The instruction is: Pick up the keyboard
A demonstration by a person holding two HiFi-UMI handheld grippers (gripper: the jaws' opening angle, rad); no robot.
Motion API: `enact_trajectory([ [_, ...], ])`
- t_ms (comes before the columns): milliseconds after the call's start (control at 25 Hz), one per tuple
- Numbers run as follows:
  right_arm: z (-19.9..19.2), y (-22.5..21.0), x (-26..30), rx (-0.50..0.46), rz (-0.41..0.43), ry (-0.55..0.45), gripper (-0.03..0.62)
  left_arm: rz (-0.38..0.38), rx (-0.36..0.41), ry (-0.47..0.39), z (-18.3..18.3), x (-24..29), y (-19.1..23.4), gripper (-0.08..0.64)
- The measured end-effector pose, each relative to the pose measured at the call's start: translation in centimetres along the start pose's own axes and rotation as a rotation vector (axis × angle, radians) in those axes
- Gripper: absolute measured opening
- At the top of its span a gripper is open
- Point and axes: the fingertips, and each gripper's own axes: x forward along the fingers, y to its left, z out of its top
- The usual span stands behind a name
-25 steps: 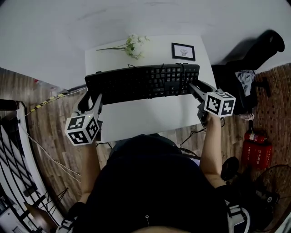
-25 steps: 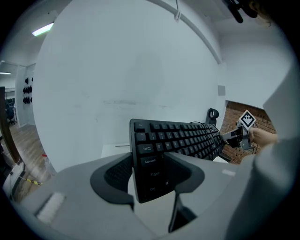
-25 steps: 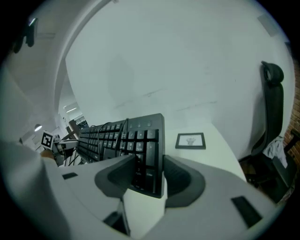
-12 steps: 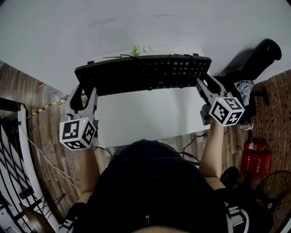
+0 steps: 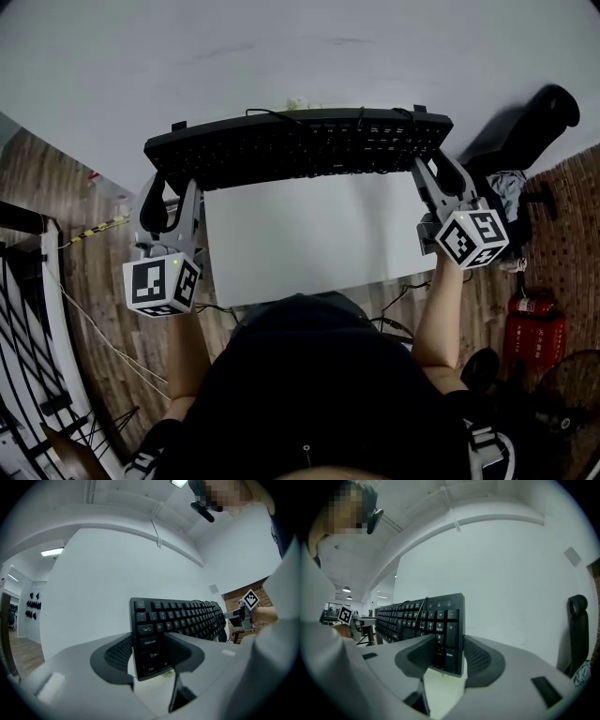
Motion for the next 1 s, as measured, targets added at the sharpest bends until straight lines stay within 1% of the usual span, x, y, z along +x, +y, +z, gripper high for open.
enact_trajectory([
  [160,-0.5,1.1,-1.1,-0.017,-0.014,-0.036,0.192,-0.003,0.001,-0.027,-0.6,-1.1,0.1,0.218],
  [360,-1.4,0.0,-2.0,-0.018,-0.034,-0.056,0.191,-0.015,0.003,-0.042,-1.2,-0.5,-1.1,0.218],
  [680,-0.6,0.4,-3.6,-0.035,-0.061,-0.082,0.191,-0.035,0.005,-0.067,-0.5,-1.0,-1.5,0.218],
  [840,-0.6,0.2,-4.0,-0.034,-0.076,-0.082,0.192,-0.050,0.021,-0.072,-0.3,-0.8,-1.9,0.218],
  [1000,-0.5,0.4,-4.3,-0.037,-0.096,-0.070,0.192,-0.058,-0.009,-0.085,-0.3,-0.6,-1.8,0.218],
])
